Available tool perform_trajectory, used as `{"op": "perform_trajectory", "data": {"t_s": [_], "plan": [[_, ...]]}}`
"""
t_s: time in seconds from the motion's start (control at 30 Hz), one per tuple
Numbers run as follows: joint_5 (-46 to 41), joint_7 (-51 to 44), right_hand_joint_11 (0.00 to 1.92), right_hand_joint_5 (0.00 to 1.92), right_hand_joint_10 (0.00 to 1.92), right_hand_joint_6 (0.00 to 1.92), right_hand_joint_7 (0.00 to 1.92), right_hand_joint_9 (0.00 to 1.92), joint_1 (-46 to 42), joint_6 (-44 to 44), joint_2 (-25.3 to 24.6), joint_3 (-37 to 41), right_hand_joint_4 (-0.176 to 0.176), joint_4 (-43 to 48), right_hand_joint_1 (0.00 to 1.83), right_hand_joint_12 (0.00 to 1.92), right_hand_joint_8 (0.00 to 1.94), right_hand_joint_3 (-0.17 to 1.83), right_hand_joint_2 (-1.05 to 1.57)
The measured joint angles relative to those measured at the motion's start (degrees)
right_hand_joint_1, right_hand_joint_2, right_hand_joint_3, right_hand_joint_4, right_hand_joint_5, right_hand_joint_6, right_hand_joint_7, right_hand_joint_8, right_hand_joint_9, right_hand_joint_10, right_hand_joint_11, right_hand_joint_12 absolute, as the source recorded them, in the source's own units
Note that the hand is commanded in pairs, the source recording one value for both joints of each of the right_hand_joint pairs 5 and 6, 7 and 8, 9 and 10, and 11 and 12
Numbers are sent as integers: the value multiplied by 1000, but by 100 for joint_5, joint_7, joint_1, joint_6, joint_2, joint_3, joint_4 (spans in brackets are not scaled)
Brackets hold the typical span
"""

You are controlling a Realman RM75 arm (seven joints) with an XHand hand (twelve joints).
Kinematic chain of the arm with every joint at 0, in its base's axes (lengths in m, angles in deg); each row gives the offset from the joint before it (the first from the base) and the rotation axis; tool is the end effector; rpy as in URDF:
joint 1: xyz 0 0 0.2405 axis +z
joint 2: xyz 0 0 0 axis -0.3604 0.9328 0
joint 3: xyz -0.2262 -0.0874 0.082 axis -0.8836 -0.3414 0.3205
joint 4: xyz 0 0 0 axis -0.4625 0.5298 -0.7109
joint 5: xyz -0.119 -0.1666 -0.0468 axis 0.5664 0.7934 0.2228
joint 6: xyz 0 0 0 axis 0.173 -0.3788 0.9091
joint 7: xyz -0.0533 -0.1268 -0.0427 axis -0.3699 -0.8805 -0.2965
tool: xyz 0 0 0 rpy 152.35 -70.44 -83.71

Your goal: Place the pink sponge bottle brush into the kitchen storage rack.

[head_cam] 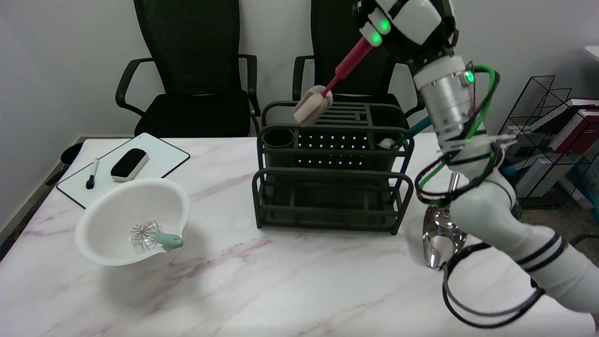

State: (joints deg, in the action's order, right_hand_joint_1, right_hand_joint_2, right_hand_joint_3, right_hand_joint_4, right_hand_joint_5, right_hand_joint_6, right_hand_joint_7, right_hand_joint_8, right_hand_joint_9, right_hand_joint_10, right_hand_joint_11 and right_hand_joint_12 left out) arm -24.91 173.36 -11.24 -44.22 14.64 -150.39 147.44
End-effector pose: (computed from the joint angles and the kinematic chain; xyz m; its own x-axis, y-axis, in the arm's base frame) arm -0.0643 -0.3361 0.3069 -0.2161 -0.3438 0.9138 -0.6934 -0.6049 -0.3915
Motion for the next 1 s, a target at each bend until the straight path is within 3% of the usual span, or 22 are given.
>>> {"op": "perform_trajectory", "data": {"t_s": [0.43,1.0], "plan": [[-12,916,1852,1920,1920,1920,1920,1920,1518,637,164,-430,0,-932,1202,1852,1920,170,1571],[-22,1771,1809,1920,1920,1920,1920,1920,2894,688,21,-1615,0,-2346,1210,1809,1920,203,1571]]}}
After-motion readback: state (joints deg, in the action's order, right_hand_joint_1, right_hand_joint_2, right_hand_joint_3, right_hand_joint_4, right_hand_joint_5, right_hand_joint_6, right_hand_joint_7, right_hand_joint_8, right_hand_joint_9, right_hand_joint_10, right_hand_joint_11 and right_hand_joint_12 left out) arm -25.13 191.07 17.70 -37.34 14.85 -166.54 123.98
